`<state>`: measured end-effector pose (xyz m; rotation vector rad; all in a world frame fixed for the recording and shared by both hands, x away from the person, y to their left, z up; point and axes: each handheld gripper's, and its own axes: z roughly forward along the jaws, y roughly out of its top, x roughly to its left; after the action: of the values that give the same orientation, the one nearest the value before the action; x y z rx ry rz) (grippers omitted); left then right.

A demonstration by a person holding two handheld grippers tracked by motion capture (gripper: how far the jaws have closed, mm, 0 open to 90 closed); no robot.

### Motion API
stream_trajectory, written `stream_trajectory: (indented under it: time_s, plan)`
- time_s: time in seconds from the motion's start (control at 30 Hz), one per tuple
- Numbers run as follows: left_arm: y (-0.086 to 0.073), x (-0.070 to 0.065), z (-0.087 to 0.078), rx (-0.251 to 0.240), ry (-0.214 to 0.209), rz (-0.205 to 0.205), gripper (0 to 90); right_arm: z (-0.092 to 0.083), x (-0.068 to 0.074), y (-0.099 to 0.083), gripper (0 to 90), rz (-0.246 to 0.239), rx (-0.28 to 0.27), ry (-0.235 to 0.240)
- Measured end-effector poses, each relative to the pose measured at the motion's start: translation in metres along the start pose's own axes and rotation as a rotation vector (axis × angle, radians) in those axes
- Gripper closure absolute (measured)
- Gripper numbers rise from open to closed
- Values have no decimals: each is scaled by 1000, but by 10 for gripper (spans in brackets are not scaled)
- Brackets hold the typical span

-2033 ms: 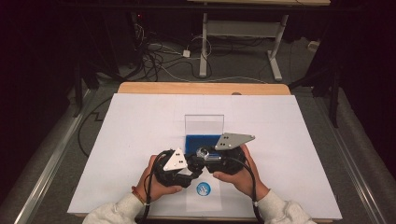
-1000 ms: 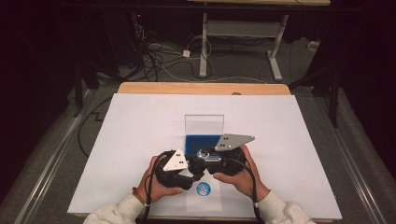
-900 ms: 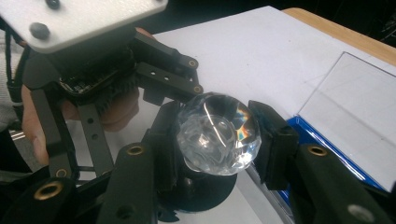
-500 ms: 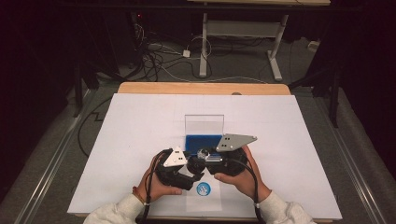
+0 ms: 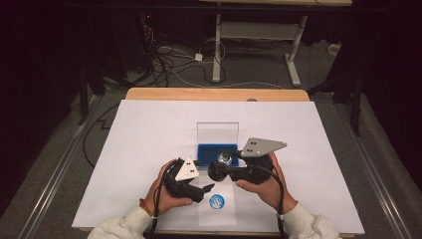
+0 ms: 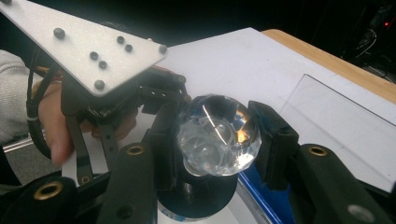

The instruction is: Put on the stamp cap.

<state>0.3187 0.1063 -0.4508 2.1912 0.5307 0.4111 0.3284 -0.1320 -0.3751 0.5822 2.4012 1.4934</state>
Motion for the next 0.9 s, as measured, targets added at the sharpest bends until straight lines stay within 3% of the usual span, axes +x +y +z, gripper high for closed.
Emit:
stream_trajectory:
  time_s: [0.1, 0.3, 0.9]
  plan:
    - [-1, 2, -6, -22, 16, 2, 175, -4, -2, 0, 575, -5, -1, -12]
    - [-5, 5, -15, -20, 66, 22, 175, -10, -5, 0, 575, -8, -1, -34]
    - [-18, 16, -36, -27, 135, 27, 171, -26, -13, 1, 575, -39, 13, -86]
